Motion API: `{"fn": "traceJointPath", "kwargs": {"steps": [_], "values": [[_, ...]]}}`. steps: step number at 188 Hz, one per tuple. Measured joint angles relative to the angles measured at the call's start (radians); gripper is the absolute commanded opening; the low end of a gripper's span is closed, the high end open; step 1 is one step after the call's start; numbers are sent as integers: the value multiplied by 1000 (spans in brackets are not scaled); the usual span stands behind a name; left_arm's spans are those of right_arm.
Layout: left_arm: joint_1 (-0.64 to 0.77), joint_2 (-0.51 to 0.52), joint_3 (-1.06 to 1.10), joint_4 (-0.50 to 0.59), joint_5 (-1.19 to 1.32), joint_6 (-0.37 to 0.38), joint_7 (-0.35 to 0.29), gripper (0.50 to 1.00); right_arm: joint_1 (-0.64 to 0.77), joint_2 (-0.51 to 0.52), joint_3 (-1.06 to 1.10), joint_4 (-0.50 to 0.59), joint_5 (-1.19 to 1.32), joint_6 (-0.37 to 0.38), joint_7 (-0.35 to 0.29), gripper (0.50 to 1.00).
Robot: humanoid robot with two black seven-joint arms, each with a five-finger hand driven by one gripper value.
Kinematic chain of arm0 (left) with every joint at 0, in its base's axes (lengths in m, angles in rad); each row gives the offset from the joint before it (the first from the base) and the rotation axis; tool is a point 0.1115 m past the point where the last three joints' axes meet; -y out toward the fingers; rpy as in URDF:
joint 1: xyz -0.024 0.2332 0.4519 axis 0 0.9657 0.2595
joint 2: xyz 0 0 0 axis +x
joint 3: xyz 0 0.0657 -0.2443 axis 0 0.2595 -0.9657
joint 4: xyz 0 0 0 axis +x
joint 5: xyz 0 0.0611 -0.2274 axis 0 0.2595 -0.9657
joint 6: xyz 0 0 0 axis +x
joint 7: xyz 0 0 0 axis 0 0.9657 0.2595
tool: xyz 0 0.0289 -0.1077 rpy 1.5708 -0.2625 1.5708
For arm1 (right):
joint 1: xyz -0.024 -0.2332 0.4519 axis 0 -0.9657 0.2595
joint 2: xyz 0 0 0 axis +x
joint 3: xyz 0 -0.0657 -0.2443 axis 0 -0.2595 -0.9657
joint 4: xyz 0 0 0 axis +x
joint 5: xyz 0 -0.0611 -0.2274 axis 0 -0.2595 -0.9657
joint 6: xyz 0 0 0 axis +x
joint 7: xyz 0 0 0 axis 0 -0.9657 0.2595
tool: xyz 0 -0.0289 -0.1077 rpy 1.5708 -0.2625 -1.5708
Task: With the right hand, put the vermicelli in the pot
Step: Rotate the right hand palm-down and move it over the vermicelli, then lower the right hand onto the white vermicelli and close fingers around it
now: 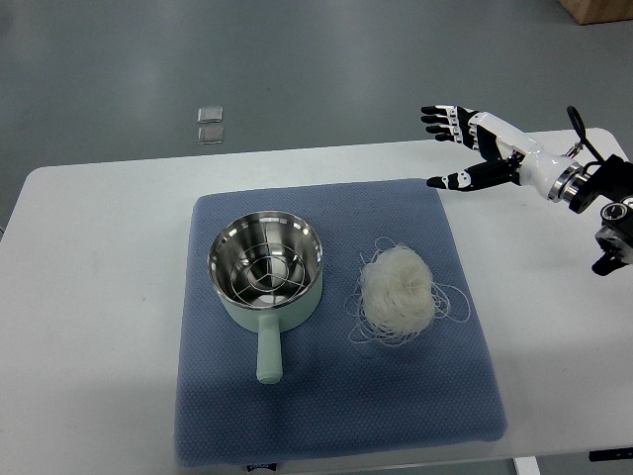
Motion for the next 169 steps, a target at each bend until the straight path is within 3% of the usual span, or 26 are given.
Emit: {"fn": "traceJointPath", "kwargs": {"steps": [37,67,108,169], "values": [[0,0,0,0,0,0,0,1000,83,-136,-44,149,-254,123,29,915],[0,0,0,0,0,0,0,1000,200,-203,-153,251,-388,175,49,913],[0,0,0,0,0,0,0,1000,300,-194,-282,316,-510,173,49,911],[0,0,0,0,0,0,0,1000,294,-130,-371,330,-702,116,43,911]]}}
